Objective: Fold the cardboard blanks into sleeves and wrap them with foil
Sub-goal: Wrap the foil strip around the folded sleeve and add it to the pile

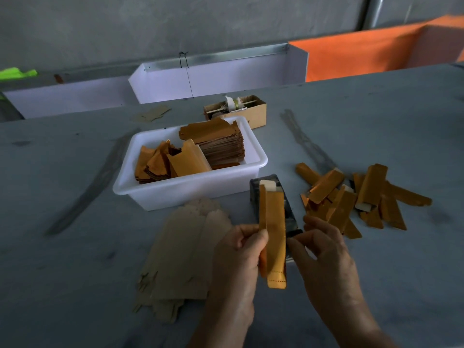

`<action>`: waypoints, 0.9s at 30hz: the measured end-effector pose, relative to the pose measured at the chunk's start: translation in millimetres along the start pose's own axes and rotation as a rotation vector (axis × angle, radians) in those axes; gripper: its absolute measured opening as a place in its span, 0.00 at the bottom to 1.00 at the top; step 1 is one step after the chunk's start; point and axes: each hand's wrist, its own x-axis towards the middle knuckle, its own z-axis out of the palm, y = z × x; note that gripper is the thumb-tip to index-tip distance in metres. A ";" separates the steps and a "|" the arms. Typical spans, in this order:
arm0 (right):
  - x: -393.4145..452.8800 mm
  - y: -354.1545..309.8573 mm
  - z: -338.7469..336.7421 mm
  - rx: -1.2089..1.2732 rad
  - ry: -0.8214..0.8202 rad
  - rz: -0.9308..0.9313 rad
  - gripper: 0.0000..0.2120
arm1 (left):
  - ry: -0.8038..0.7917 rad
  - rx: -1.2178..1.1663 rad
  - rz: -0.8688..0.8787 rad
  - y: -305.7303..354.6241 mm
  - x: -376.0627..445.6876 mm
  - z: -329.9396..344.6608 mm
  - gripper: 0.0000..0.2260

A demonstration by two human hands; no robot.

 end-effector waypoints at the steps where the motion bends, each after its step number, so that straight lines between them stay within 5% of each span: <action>1: -0.7 0.7 0.9 -0.001 0.006 0.001 0.08 | -0.016 0.030 0.029 1.1 0.2 2.4 0.10; 16: 1.6 -2.6 -2.2 -0.157 -0.020 -0.143 0.04 | -0.033 0.600 0.192 18.2 4.2 12.3 0.02; 22: 0.7 -3.5 -38.6 0.139 -0.046 0.012 0.05 | -0.090 0.386 0.053 24.6 0.3 5.7 0.02; 25: -4.2 -19.1 -54.4 0.484 -0.259 0.100 0.09 | -0.125 0.275 -0.003 26.5 -8.6 -0.6 0.02; 27: -5.6 -26.2 -57.4 0.501 -0.369 0.055 0.10 | -0.139 0.233 -0.036 26.6 -14.3 -2.5 0.03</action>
